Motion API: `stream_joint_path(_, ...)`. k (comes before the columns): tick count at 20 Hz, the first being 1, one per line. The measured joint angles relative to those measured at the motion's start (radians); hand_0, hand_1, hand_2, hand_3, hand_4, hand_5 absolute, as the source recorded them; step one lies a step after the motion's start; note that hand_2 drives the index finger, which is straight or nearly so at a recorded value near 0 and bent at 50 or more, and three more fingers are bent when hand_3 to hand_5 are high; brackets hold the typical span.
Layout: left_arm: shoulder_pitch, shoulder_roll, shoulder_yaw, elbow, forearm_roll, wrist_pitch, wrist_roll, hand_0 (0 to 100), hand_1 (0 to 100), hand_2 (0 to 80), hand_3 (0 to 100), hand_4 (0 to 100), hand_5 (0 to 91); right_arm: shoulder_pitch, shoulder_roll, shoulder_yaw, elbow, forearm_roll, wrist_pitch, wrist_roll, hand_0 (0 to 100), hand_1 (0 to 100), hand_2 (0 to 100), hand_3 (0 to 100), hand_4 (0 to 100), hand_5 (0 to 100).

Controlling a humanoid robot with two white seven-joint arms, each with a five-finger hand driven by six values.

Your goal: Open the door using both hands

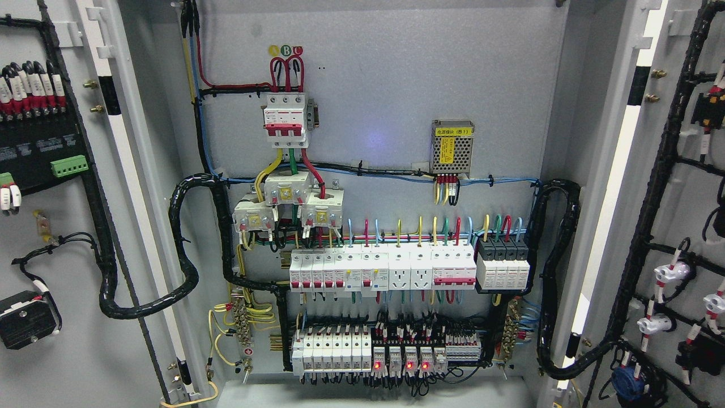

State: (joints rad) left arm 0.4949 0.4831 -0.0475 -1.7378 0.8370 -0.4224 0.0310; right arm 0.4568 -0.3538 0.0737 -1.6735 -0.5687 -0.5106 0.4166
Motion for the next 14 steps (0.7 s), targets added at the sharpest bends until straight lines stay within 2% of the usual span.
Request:
stream_joint_path(4, -0.016, -0.044, -0.040, 0.140, -0.053, 0.000, 0.003, 0, 0, 0.0, 0, 0, 0.0, -0.022, 0.011, 0.060, 0.145, 0.013, -0.002, 0.001, 19, 0, 0, 0, 0, 0)
stream_joint_path(7, -0.043, -0.086, -0.066, 0.273, -0.101, 0.001, 0.006, 0, 0, 0.0, 0, 0, 0.0, -0.050, 0.032, 0.096, 0.272, 0.019, -0.003, 0.003, 19, 0, 0, 0, 0, 0)
stream_joint_path(14, -0.129, -0.190, -0.124, 0.628, -0.177, 0.001, -0.065, 0, 0, 0.0, 0, 0, 0.0, -0.121, 0.085, 0.145, 0.572, 0.026, -0.001, 0.000, 19, 0, 0, 0, 0, 0)
